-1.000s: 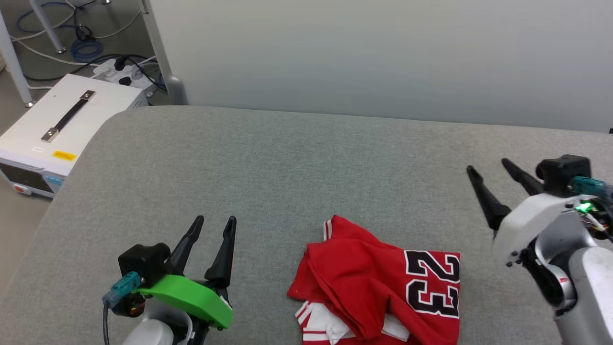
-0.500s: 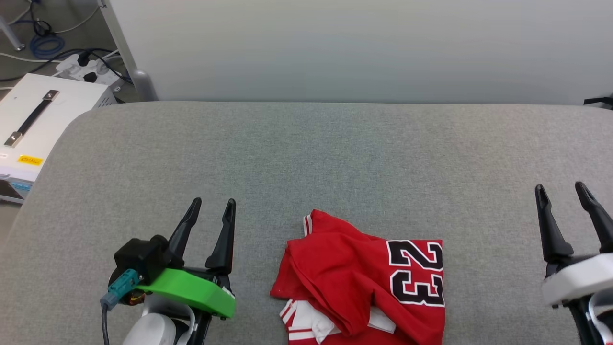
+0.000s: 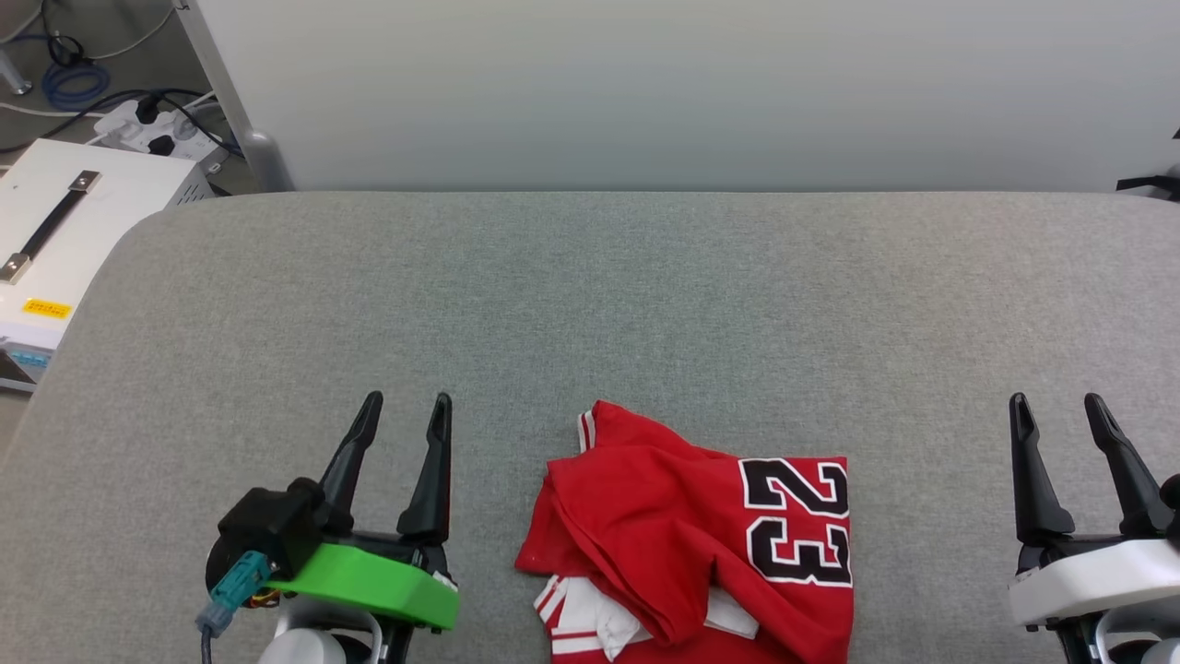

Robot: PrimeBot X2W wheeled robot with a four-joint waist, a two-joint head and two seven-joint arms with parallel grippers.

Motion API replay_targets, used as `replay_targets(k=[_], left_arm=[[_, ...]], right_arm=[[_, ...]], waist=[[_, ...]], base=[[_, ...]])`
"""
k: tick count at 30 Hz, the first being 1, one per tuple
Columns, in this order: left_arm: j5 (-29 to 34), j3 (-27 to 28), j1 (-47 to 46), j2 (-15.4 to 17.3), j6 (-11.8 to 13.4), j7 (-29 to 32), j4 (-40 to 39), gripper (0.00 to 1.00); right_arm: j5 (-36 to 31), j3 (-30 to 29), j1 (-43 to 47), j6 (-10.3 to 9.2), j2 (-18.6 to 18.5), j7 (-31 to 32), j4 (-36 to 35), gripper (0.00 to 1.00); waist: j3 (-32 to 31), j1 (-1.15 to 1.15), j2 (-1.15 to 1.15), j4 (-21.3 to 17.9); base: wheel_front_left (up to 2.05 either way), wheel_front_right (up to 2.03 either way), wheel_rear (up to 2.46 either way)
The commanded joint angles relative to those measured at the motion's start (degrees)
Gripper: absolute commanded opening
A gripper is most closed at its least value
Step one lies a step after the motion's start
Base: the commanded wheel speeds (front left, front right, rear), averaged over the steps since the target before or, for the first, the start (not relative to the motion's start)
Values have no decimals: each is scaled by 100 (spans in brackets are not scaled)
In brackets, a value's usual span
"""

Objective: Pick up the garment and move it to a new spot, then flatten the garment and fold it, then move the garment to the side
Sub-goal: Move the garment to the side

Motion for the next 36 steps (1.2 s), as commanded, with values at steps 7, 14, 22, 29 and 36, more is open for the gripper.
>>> replay_targets(k=[7, 14, 22, 29, 36], left_arm=[[282, 136, 57, -187, -60, -33, -113, 100], [257, -21, 30, -154, -64, -34, -83, 100], [245, -92, -87, -72, -65, -34, -118, 100], [319, -224, -227, -80, -65, -34, -142, 100], [331, -297, -398, -108, -65, -34, -123, 100]], right_arm=[[24, 62, 11, -1, 3, -14, 69, 100], [295, 102, 98, -1, -24, 846, 170, 100], [835, 313, 132, -1, -143, 3492, -198, 100], [983, 164, 26, -1, 222, 5394, -632, 100], [924, -54, -146, -1, 520, 6158, -551, 100]], waist=[[31, 0, 0, 59], [81, 0, 0, 167], [311, 0, 0, 300], [598, 0, 0, 530], [869, 0, 0, 820]], base=[[0, 0, 0], [0, 0, 0], [0, 0, 0], [0, 0, 0], [0, 0, 0]])
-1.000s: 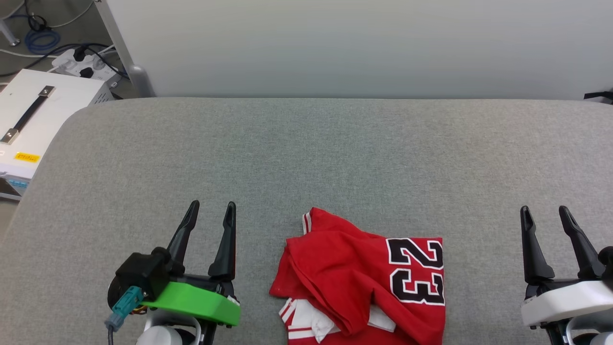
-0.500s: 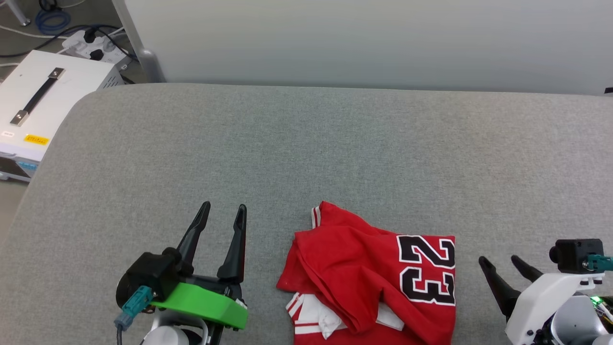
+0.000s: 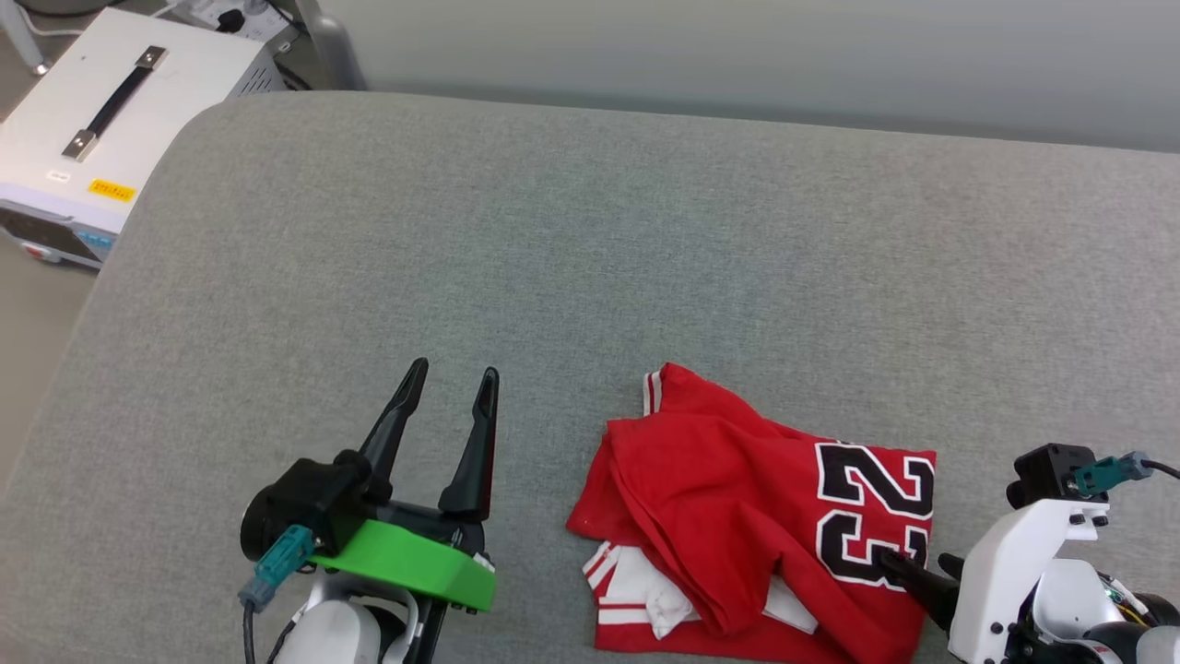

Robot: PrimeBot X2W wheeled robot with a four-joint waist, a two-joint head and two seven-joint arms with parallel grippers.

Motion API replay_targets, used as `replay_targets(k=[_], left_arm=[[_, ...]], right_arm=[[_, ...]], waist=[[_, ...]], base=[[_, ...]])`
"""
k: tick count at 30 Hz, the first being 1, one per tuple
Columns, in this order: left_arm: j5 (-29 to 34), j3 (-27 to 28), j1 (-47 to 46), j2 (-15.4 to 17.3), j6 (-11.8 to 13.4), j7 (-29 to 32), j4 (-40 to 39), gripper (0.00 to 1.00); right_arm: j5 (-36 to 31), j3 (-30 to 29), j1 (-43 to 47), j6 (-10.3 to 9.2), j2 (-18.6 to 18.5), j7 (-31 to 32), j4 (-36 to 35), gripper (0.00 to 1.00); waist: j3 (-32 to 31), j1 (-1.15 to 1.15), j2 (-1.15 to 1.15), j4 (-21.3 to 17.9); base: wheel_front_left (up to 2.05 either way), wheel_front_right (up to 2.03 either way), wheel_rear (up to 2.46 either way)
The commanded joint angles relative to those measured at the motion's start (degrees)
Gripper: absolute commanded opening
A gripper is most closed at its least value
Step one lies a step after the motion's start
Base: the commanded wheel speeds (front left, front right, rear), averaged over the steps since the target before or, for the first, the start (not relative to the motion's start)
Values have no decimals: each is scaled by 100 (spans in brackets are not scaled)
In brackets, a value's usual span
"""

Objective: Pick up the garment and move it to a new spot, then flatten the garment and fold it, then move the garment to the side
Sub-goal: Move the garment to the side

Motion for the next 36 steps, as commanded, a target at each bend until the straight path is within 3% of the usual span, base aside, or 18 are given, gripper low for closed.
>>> replay_targets(k=[1, 11, 12, 13, 14, 19, 27, 33, 36], left_arm=[[24, 2, -123, 2, -16, -34, -6, 100], [15, 5, -271, -28, -16, -34, 32, 100], [14, 7, -278, -31, -16, -34, 35, 100], [14, 8, -282, -33, -16, -34, 38, 100], [13, 5, -285, -35, -16, -34, 44, 100], [14, 42, -245, -28, -16, -34, 78, 100], [34, -43, -152, 21, -16, -34, 79, 100], [81, -275, -122, 83, -16, -34, 112, 100], [88, -449, -150, 89, -16, -34, 135, 100]], right_arm=[[8, -23, -136, 2, 29, 58, 61, 100], [41, 228, -357, 2, 63, -22, 790, 100], [-45, 312, -373, 2, 64, -57, 862, 91], [-100, 369, -379, 2, 64, -88, 917, 33], [-142, 412, -385, 2, 64, -143, 978, 0], [-168, 536, -398, 2, -7, -374, 1071, 0], [-501, 914, -507, 2, -699, -820, 736, 0], [-520, 1384, -695, 2, -1554, -743, 353, 0], [-426, 1850, -798, 2, -2370, -591, 143, 0]], waist=[[189, 0, 0, 190], [408, 0, 0, 477], [414, 0, 0, 492], [412, 0, 0, 504], [403, 0, 0, 515], [289, 0, 0, 497], [14, 0, 0, 163], [-71, 0, 0, -338], [-68, 0, 0, -625]], base=[[0, 0, 0], [0, 0, 0], [0, 0, 0], [0, 0, 0], [0, 0, 0], [0, 0, 0], [0, 0, 0], [0, 0, 0], [0, 0, 0]])
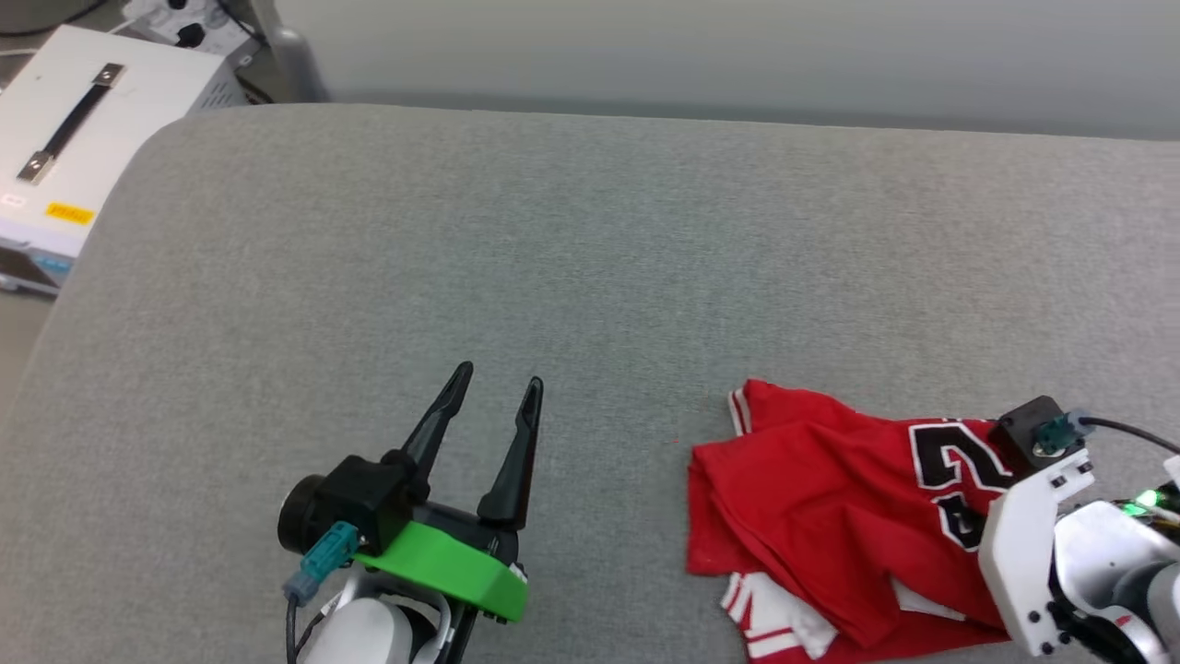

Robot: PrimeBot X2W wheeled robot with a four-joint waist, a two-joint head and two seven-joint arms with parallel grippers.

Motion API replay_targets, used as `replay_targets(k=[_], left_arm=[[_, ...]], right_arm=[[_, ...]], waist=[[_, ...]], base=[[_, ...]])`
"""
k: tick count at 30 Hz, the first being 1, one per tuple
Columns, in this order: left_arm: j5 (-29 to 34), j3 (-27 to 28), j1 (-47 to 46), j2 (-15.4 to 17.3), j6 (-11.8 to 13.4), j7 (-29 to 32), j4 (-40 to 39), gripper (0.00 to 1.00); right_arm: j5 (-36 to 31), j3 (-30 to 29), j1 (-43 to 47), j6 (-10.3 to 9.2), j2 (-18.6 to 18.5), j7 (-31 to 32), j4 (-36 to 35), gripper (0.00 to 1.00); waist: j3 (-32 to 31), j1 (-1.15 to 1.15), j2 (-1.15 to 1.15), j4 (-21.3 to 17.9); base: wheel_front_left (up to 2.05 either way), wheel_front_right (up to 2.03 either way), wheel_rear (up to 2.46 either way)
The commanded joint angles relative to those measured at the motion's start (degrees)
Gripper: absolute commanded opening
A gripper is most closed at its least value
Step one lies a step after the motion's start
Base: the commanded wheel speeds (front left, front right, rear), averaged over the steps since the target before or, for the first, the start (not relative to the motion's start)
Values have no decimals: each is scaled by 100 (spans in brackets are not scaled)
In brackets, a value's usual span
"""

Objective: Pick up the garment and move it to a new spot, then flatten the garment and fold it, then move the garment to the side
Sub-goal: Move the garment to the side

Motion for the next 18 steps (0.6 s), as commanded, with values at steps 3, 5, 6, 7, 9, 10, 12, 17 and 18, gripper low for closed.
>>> replay_targets(k=[3, 5, 6, 7, 9, 10, 12, 17, 18], left_arm=[[27, -132, -27, 18, -16, -34, 7, 100], [27, -180, -55, 22, -16, -34, -3, 100], [26, -223, -78, 26, -16, -34, -10, 100], [23, -295, -109, 38, -16, -34, -9, 100], [25, -448, -193, 86, -16, -34, -18, 100], [32, -534, -259, 119, -16, -34, -27, 100], [47, -651, -384, 189, -16, -34, -75, 100], [151, -953, -999, 476, -16, -34, -354, 100], [170, -1000, -1084, 524, -16, -34, -393, 100]], right_arm=[[209, 218, -249, -5, -746, 68, -160, 0], [255, 307, -380, -5, -1129, 47, -180, 0], [251, 330, -457, -5, -1324, 0, -152, 0], [233, 341, -514, -5, -1479, -57, -111, 0], [217, 382, -646, -5, -1811, -222, 19, 0], [248, 376, -724, -5, -1954, -337, 124, 0], [282, 408, -892, -5, -2211, -541, 304, 0], [231, 182, -1663, -5, -2420, -1610, 1395, 0], [189, 153, -1760, -5, -2417, -1753, 1561, 0]], waist=[[-5, 0, 0, -670], [63, 0, 0, -904], [115, 0, 0, -1028], [154, 0, 0, -1103], [292, 0, 0, -1309], [371, 0, 0, -1403], [558, 0, 0, -1590], [1426, 0, 0, -2039], [1538, 0, 0, -2075]], base=[[0, 0, 0], [0, 0, 0], [0, 0, 0], [0, 0, 0], [0, 0, 0], [0, 0, 0], [0, 0, 0], [0, 0, 0], [0, 0, 0]])
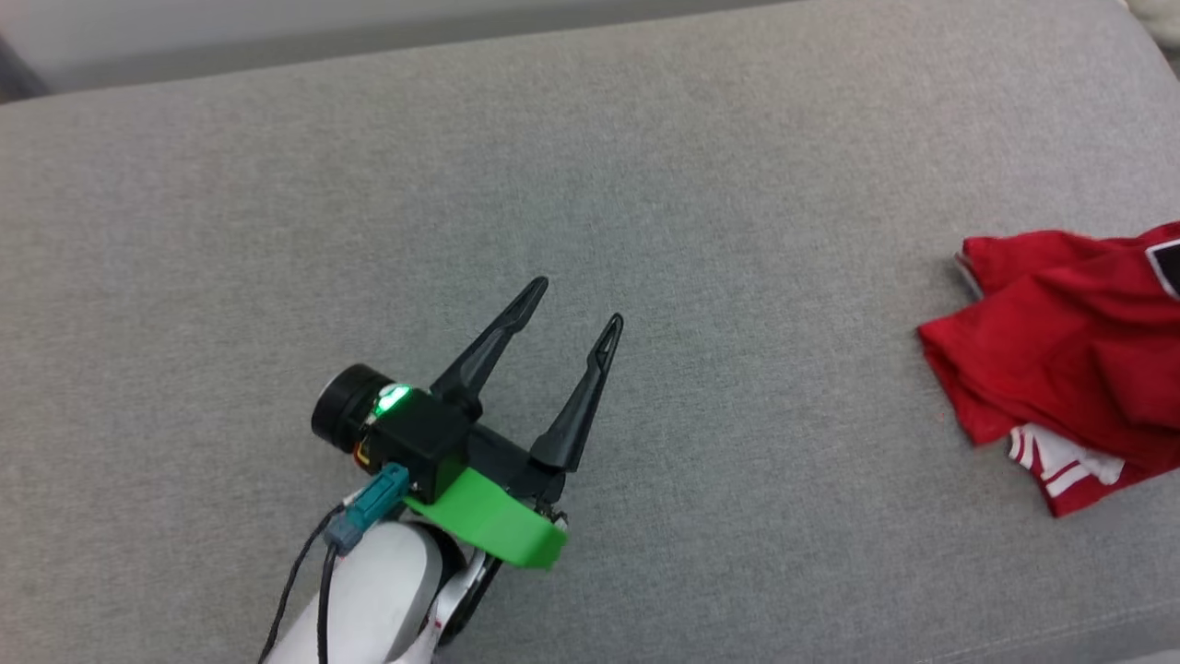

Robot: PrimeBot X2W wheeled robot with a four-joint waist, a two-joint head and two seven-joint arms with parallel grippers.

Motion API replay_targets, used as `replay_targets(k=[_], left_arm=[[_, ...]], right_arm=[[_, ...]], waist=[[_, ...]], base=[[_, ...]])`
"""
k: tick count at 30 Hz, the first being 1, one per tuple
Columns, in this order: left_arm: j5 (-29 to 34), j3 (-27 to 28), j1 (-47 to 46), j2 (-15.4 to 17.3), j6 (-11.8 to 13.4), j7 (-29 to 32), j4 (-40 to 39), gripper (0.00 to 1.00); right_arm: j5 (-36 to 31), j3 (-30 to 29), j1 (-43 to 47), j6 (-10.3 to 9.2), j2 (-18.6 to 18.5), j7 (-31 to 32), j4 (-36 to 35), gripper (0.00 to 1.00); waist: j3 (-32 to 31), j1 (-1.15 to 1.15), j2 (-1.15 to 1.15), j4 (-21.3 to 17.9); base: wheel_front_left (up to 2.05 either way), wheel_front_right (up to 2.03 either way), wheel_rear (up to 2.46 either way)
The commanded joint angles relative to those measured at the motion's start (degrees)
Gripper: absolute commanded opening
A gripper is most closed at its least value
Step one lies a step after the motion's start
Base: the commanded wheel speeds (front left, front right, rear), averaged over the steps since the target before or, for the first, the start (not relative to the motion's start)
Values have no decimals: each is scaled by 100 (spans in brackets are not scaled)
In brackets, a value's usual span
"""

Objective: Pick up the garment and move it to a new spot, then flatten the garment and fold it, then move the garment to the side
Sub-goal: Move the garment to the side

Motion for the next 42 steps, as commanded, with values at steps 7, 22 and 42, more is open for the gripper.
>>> replay_targets(k=[7, 22, 42], left_arm=[[413, -363, -717, 475, -16, -21, -284, 100], [457, -319, -1141, 823, 32, 470, -1531, 100], [-329, 362, -382, 523, 382, -13, -311, 100]], right_arm=[[-364, -222, -712, -5, -34, -969, 1353, 0], [-1073, -865, -2077, -5, 262, -2430, 3603, 100], [-601, -195, -2622, -5, 570, -3344, 3331, 100]], waist=[[1442, 0, -1, -593], [2302, 0, -1, -453], [500, 0, -1, 24]], base=[[0, 0, 0], [0, 0, 0], [0, 0, 0]])
